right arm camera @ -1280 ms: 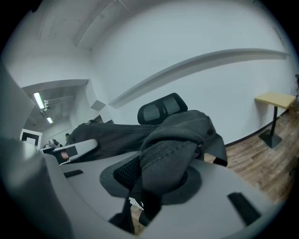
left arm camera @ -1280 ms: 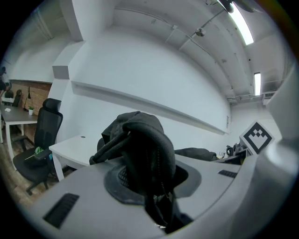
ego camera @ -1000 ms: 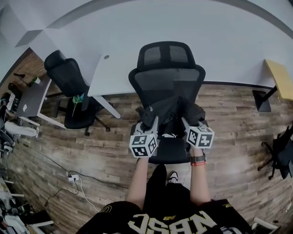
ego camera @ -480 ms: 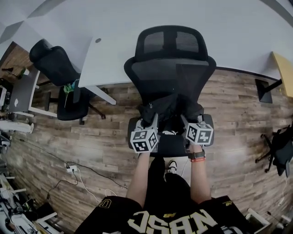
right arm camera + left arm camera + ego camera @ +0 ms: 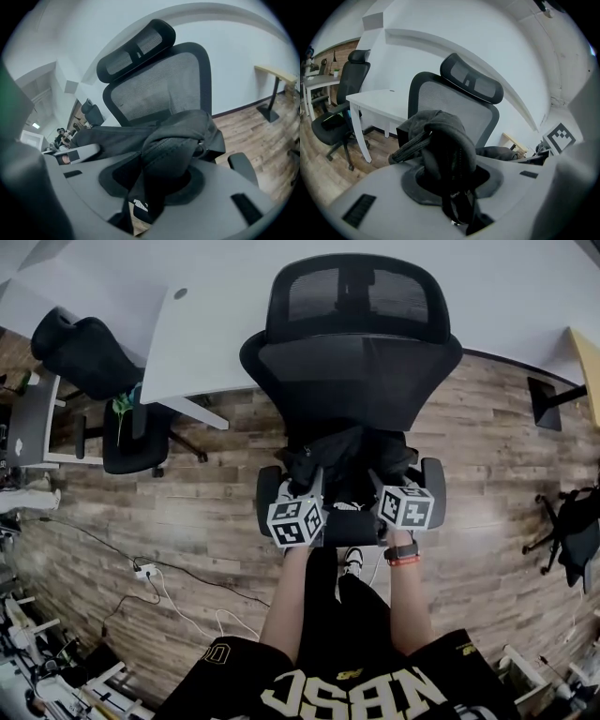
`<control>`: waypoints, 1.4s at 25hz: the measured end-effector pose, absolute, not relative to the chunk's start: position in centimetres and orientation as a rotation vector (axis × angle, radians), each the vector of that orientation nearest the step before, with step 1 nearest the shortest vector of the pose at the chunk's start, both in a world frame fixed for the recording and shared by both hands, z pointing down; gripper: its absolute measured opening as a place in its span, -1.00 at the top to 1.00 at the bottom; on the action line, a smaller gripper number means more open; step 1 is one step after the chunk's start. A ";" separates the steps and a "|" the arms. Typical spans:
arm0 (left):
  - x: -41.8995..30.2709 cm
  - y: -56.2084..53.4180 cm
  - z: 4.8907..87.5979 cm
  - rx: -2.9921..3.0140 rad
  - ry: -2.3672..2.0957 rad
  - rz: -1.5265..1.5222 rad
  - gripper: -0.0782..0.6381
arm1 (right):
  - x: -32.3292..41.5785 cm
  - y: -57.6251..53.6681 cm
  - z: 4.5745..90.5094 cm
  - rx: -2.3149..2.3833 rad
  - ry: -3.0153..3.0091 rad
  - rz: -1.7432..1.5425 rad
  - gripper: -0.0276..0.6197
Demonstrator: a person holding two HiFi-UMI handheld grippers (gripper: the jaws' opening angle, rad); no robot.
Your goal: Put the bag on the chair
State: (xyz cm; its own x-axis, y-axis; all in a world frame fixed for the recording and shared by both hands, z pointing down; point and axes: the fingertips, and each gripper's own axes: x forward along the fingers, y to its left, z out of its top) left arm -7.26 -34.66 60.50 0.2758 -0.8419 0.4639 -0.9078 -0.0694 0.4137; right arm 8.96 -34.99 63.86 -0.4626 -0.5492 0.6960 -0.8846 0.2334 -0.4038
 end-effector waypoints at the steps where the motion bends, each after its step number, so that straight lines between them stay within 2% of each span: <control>1: -7.3 -34.7 61.1 1.906 -1.564 0.139 0.45 | 8.9 -35.1 64.4 1.314 -2.094 1.113 0.49; 25: -7.4 -35.6 80.1 1.696 -1.440 0.368 0.38 | 9.3 -36.3 81.6 1.215 -1.877 1.277 0.51; 35: -8.3 -37.6 87.2 1.657 -1.417 0.435 0.37 | 9.8 -38.1 87.4 1.196 -1.875 1.223 0.50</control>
